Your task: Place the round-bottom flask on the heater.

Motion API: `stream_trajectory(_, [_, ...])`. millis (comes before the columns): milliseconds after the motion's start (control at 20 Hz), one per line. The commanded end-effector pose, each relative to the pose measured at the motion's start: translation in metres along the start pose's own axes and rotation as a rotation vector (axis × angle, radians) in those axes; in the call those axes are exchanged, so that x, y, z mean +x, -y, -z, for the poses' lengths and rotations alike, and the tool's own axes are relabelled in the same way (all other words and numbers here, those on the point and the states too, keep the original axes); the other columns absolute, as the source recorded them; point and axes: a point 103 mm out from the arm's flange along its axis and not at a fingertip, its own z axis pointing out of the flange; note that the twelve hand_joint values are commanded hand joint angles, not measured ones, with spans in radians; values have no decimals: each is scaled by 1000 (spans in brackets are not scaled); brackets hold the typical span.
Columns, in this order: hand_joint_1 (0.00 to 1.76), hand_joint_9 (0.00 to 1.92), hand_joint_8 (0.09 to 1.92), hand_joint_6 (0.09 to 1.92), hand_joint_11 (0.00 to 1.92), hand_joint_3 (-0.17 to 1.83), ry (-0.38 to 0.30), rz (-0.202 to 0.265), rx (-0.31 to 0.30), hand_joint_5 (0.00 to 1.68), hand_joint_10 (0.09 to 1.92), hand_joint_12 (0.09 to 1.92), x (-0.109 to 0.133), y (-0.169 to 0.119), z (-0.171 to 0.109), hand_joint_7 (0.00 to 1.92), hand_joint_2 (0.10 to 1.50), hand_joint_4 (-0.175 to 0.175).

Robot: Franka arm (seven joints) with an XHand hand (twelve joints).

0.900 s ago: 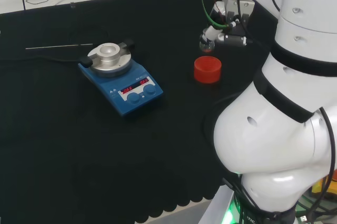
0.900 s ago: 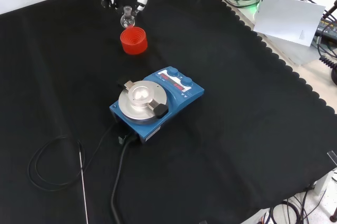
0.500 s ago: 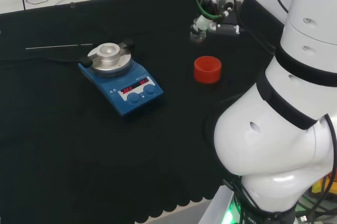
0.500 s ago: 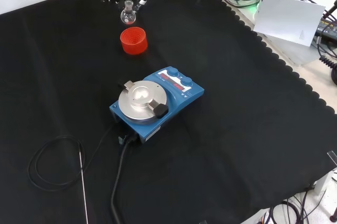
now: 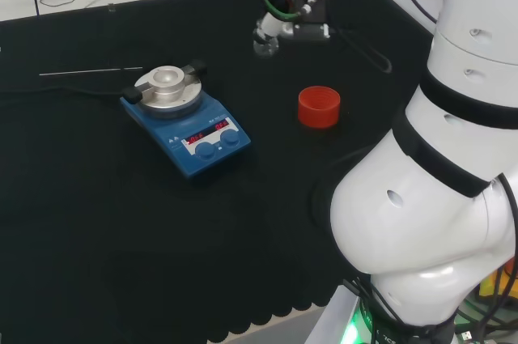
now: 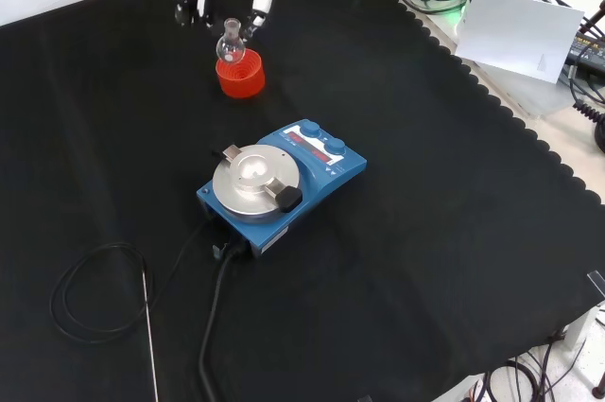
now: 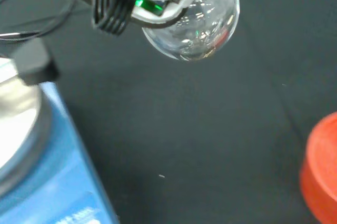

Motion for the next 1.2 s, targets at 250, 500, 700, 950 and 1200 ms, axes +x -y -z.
stream_trajectory(250, [1130, 574, 695, 971, 457, 782, 50, 133, 86, 1137, 620, 1302, 110, -35, -7, 370, 661, 3])
stream_trajectory(500, [1131, 573, 696, 971, 456, 785, 71, 167, 116, 1138, 621, 1302, 138, -46, -14, 370, 659, 2])
stream_trajectory(700, [1131, 573, 696, 971, 455, 787, 79, 189, 126, 1139, 621, 1303, 151, -47, -19, 370, 658, 2])
stream_trajectory(950, [1132, 572, 696, 970, 455, 790, 82, 208, 135, 1140, 621, 1303, 162, -44, -26, 370, 656, 1])
stream_trajectory(1200, [1132, 572, 697, 970, 454, 793, 84, 221, 151, 1141, 622, 1304, 169, -41, -33, 370, 654, 0])
